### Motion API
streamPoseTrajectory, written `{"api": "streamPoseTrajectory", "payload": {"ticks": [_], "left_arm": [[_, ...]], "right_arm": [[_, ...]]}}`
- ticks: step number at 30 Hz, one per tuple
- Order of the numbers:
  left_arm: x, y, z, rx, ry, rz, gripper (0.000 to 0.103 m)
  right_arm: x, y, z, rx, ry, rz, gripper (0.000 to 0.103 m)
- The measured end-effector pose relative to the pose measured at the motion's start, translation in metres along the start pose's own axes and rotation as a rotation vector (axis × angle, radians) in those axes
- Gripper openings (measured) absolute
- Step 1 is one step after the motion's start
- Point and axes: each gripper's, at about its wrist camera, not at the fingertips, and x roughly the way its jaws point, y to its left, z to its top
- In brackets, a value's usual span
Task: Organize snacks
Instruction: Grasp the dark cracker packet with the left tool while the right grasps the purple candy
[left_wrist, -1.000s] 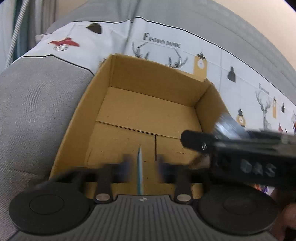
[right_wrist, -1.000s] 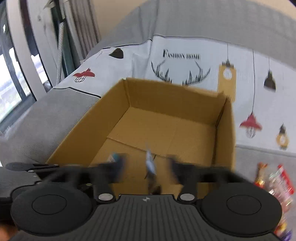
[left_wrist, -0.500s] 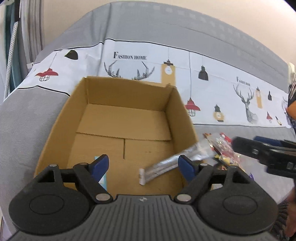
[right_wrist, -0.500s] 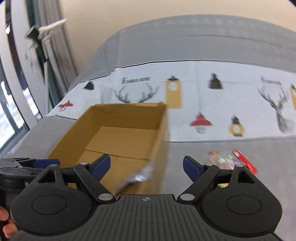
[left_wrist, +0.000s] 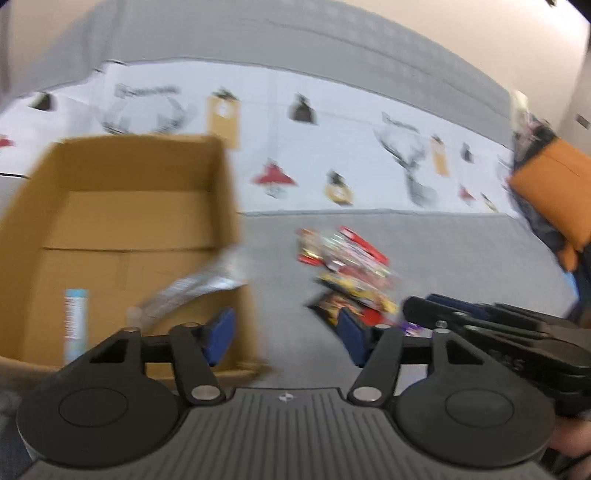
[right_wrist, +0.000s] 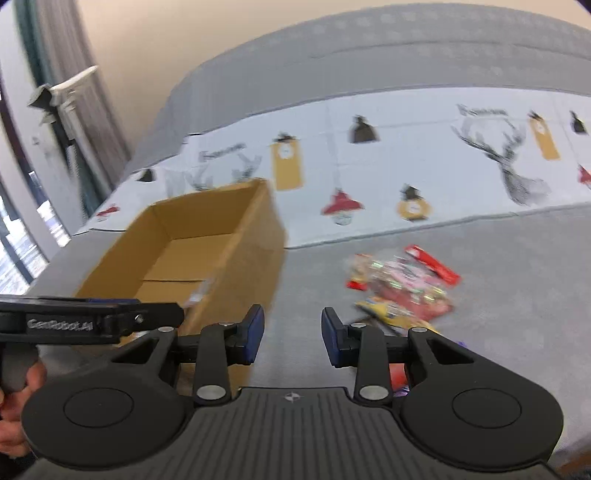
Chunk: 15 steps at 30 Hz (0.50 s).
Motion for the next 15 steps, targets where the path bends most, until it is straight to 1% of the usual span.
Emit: {"api": "streamPoseTrajectory", "payload": {"ticks": [5, 7, 11, 15], "left_arm": [[0.042, -0.042, -0.012, 0.083, 0.05, -0.037, 0.06], [0.063, -0.052, -0.017, 0.089, 0.078, -0.051, 0.06], [0.11, -0.06, -0.025, 0.046, 0.126, -0.066, 0.06], [0.158, -0.061, -0.031, 0.038, 0.172, -0.059, 0.06]], "right_arm": [[0.01, -0.044, -0.023, 0.043, 0.048, -0.092, 0.038], [0.016, -0.061, -0.033, 0.067, 0.073, -0.118, 0.038], [0.029, -0.095, -0.047, 0.129, 0.11, -0.121, 0.038], [0.044, -0.121, -0.052, 0.222, 0.133, -0.078, 0.041]]}}
